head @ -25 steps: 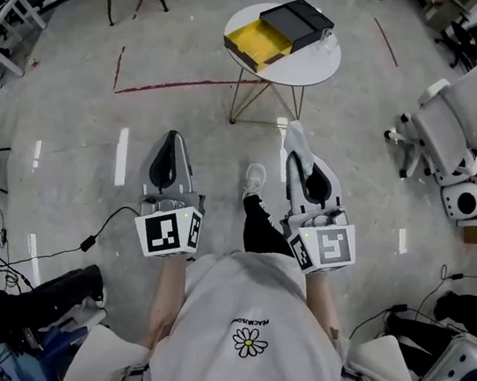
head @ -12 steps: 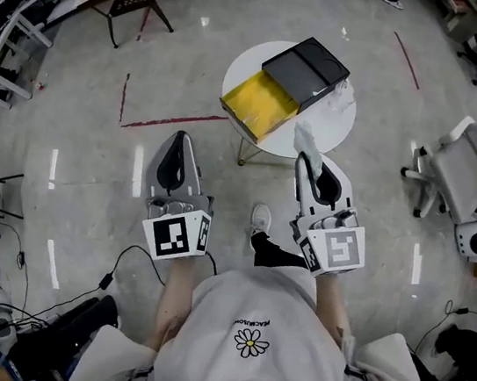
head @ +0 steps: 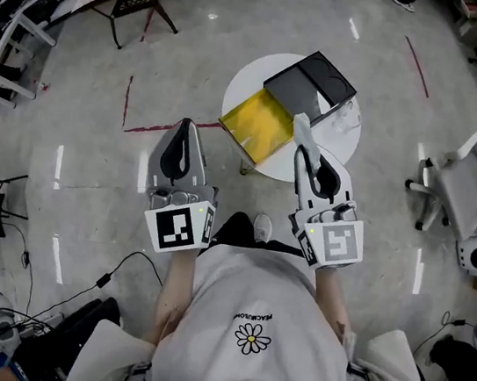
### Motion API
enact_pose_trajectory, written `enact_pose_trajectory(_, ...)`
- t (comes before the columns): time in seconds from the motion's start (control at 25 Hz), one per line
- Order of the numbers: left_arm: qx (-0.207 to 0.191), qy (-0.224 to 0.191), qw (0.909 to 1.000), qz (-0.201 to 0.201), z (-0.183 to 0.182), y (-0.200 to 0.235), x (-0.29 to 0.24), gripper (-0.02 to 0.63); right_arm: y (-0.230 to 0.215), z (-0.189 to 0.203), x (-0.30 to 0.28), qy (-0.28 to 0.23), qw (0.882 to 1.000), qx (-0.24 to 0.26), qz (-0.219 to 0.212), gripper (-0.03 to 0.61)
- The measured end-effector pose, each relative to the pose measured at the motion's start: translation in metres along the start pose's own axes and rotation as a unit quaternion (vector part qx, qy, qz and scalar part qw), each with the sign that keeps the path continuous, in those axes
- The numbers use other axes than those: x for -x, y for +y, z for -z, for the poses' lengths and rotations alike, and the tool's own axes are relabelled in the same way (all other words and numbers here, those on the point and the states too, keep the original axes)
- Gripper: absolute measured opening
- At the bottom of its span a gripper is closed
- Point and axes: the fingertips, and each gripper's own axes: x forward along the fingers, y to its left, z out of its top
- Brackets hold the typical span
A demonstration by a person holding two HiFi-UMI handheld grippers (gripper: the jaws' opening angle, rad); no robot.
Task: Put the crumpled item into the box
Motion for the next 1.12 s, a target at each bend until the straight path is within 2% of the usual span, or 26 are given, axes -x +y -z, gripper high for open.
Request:
enact_pose_trajectory(0.48, 0.0, -0.005, 0.9992, 0.041, 0.009, -0.004, -0.066, -0.001, -0.026, -0.005, -0.047, -0.005, 1.0, 0.015, 0.026, 0.052)
enact_pose_trajectory(0.8, 0.002, -0.001, 0.9989, 0.047, 0.018, 0.012, -0.089, -0.001, -0.029, -0.001, -0.072, 0.009, 0.999, 0.029, 0.037, 0.052)
enact_pose_trajectory(0.96, 0.002, 0.003, 0.9986, 0.053, 0.023, 0.016, -0.099, 0.0, -0.029, 0.012, -0.097, 0.054, 0.995, 0.082, 0.028, 0.052)
enact_pose_trajectory(1.12, 0.005, 0.004, 0.9985, 0.054, 0.024, 0.018, -0.104, -0.002, -0.026, 0.05, -0.13, 0.129, 0.977, 0.167, -0.013, 0.052)
